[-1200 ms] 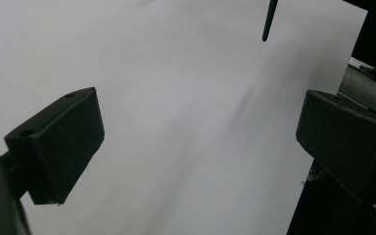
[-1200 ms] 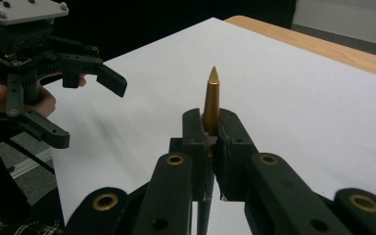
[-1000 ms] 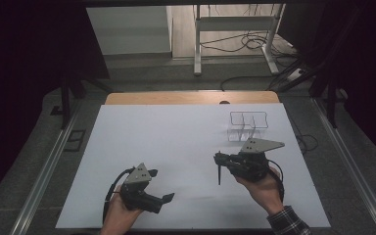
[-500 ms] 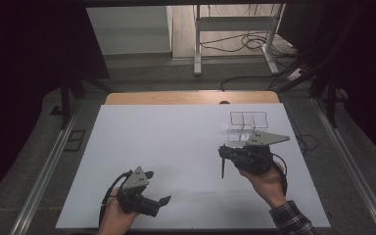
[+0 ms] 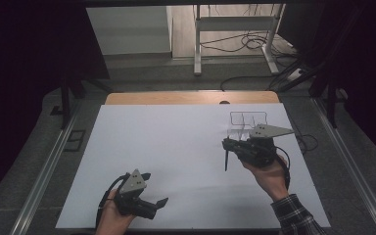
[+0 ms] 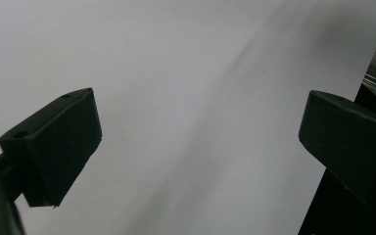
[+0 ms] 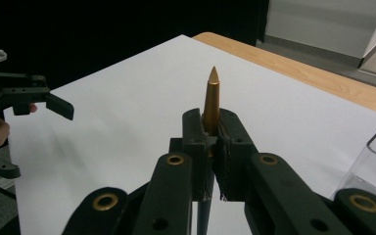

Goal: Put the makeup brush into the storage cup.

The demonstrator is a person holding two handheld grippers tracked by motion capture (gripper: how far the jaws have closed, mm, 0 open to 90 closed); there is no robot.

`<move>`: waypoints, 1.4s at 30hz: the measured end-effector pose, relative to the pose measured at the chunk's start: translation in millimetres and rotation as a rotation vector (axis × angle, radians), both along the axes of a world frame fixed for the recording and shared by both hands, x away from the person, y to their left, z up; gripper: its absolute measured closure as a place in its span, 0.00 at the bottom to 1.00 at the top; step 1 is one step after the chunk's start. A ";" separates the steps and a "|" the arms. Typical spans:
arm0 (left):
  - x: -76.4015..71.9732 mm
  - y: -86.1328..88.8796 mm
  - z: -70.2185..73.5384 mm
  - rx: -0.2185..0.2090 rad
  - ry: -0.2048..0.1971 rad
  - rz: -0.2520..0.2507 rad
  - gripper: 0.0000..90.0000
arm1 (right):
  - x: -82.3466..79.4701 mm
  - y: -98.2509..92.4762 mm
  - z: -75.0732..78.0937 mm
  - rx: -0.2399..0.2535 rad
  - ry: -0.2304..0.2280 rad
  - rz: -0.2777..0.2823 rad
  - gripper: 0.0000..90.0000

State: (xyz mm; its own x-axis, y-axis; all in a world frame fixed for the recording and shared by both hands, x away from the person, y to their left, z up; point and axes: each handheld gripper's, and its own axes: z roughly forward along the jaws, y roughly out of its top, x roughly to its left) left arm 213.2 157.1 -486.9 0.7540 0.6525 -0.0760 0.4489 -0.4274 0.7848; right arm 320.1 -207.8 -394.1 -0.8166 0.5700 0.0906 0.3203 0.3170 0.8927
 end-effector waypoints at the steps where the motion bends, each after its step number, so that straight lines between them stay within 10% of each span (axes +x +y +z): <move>1: -0.3 0.8 0.0 0.002 0.000 0.001 0.03 | 1.1 -0.2 0.8 -0.002 0.000 -0.001 0.93; 42: -15.6 26.6 -1.0 0.017 -0.031 0.068 0.04 | 58.5 -16.9 25.8 -0.017 -0.035 -0.120 0.93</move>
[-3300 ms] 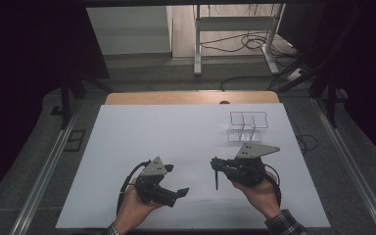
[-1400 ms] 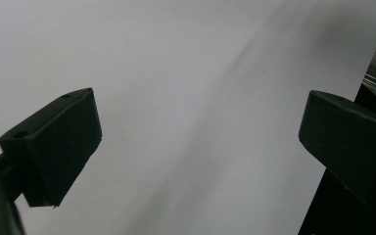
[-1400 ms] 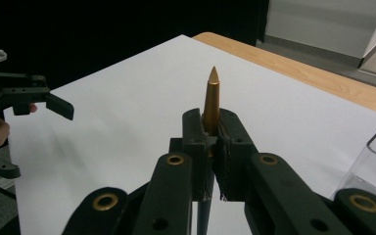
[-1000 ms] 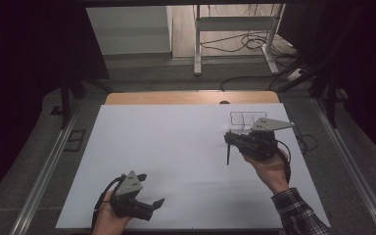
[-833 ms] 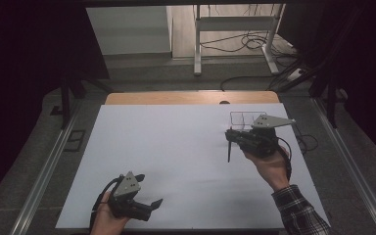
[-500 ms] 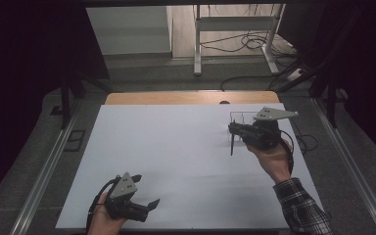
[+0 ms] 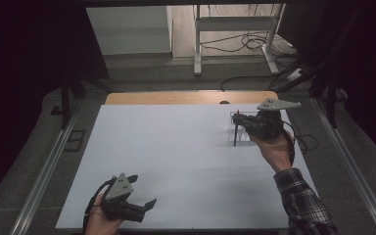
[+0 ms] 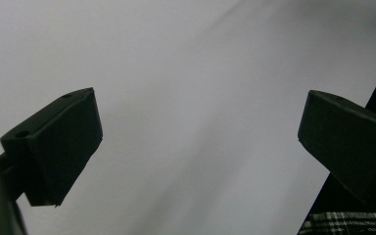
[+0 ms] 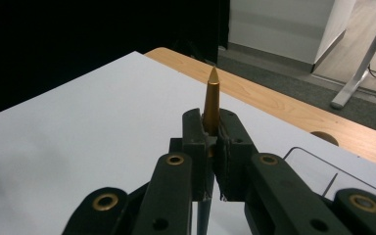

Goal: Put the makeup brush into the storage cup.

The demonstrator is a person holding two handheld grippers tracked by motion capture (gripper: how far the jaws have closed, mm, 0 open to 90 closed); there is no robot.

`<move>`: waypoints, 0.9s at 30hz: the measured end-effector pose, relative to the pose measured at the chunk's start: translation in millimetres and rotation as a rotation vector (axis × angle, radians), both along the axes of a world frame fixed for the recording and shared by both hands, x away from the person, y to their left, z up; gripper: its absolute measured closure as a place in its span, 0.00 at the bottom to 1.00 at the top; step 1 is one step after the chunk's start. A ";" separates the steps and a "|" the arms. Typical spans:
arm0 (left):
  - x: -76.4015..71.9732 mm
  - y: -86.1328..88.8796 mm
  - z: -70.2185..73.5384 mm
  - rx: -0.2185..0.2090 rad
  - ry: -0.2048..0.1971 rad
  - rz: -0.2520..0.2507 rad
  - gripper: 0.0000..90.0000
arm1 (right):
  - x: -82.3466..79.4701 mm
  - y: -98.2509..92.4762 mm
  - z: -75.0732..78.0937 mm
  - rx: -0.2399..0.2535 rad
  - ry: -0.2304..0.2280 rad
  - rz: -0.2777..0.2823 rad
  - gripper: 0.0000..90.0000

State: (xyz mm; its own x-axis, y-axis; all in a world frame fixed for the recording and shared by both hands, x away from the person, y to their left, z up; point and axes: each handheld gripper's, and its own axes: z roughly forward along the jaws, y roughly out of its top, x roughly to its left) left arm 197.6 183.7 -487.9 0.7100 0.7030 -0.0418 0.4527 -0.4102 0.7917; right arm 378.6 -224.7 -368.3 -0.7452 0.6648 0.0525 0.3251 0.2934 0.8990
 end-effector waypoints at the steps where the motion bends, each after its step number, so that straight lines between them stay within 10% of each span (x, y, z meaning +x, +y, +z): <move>1: -0.2 0.2 0.0 0.000 0.000 0.000 0.04 | 1.4 -0.1 0.0 0.001 0.000 -0.002 0.93; 27: -5.0 9.0 0.6 -0.030 0.009 0.020 0.04 | 30.3 -1.9 10.5 -0.011 -0.018 -0.048 0.93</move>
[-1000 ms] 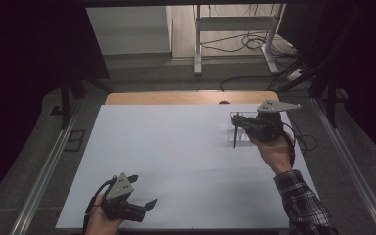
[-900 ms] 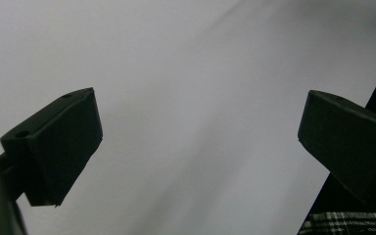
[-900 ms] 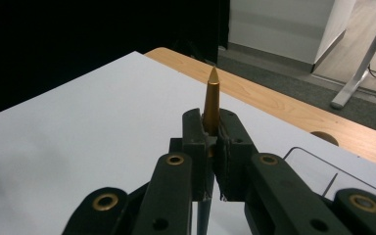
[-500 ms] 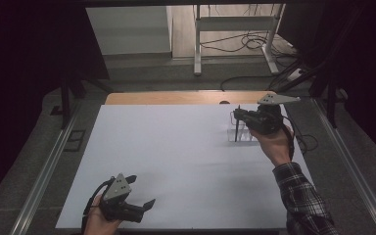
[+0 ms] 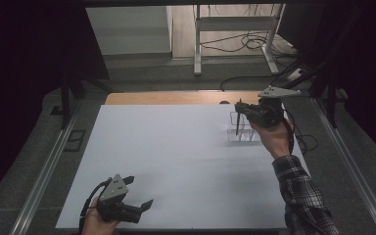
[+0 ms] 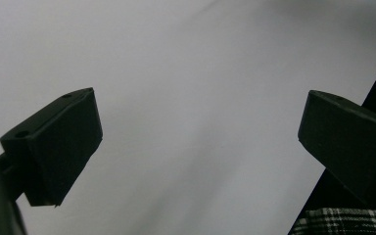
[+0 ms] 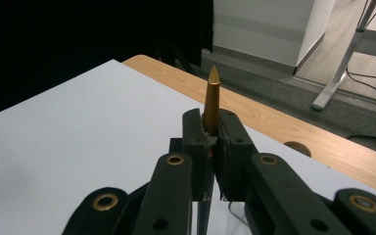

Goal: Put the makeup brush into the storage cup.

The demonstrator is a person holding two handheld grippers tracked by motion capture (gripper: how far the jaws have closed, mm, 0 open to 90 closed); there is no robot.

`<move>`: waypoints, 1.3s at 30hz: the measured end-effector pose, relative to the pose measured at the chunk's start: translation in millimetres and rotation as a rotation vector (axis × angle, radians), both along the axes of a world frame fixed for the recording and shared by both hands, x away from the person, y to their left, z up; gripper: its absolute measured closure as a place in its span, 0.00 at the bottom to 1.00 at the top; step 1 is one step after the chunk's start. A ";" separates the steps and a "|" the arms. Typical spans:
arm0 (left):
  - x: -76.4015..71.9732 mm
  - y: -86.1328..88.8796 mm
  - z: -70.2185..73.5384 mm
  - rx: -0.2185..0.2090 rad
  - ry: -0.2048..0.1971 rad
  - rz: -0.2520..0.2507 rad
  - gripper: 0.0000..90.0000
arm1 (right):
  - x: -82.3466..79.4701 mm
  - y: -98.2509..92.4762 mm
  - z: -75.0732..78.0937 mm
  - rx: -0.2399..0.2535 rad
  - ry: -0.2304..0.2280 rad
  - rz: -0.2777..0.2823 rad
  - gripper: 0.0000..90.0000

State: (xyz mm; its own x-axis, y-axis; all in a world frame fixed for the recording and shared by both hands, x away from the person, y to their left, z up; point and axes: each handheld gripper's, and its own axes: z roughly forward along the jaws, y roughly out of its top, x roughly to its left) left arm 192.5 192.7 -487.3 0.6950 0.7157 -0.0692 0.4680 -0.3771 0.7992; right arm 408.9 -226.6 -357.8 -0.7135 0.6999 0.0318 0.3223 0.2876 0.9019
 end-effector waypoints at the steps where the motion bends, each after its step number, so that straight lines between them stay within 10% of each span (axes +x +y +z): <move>1: -0.2 0.6 0.1 0.000 0.000 0.000 0.04 | 1.0 0.3 0.5 -0.002 0.001 -0.001 0.93; 39: -7.1 12.7 0.9 -0.018 -0.006 0.031 0.04 | 42.2 4.4 6.7 -0.024 -0.036 -0.078 0.93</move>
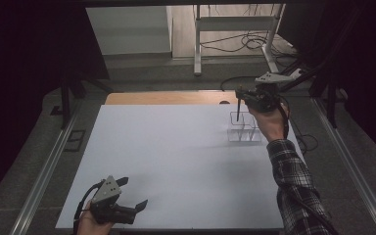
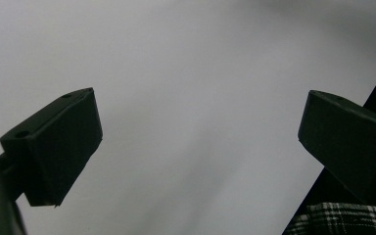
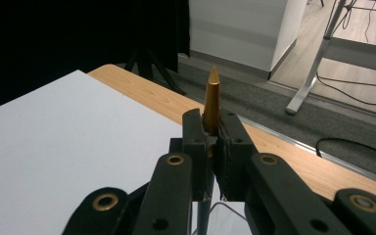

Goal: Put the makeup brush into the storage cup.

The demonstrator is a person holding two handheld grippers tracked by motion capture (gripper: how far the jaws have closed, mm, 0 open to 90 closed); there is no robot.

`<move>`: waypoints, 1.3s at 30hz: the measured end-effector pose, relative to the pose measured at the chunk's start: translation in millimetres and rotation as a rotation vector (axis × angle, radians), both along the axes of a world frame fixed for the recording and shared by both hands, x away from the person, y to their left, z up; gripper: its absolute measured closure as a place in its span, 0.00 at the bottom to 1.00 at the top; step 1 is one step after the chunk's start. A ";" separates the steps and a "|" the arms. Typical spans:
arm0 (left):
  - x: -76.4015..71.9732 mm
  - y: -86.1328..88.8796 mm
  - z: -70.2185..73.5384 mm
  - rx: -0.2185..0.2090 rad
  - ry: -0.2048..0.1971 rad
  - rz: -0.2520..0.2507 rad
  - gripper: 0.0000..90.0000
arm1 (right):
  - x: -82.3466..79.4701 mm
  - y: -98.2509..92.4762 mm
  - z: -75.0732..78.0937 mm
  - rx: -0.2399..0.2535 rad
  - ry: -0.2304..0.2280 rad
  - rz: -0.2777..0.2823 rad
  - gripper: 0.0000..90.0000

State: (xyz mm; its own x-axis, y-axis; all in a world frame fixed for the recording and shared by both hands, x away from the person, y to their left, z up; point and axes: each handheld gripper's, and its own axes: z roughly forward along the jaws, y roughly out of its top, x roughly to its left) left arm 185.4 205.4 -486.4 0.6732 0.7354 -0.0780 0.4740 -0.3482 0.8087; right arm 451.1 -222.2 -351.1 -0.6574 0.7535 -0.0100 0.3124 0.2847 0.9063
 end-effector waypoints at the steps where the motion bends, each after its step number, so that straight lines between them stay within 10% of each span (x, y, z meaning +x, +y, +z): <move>1: -0.2 0.3 0.1 0.001 -0.001 0.001 0.03 | 0.7 -0.2 -0.6 0.001 0.002 -0.003 0.93; 39: -3.6 3.9 0.9 -0.005 -0.011 0.010 0.03 | 18.4 -0.1 -42.7 -0.036 0.027 -0.036 0.93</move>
State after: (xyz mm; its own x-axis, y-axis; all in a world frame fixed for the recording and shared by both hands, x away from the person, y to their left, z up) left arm 181.9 209.3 -485.6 0.6668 0.7416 -0.0738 0.4682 -0.3399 0.8156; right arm 469.4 -222.4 -393.8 -0.6302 0.7761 -0.0202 0.3471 0.3049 0.8869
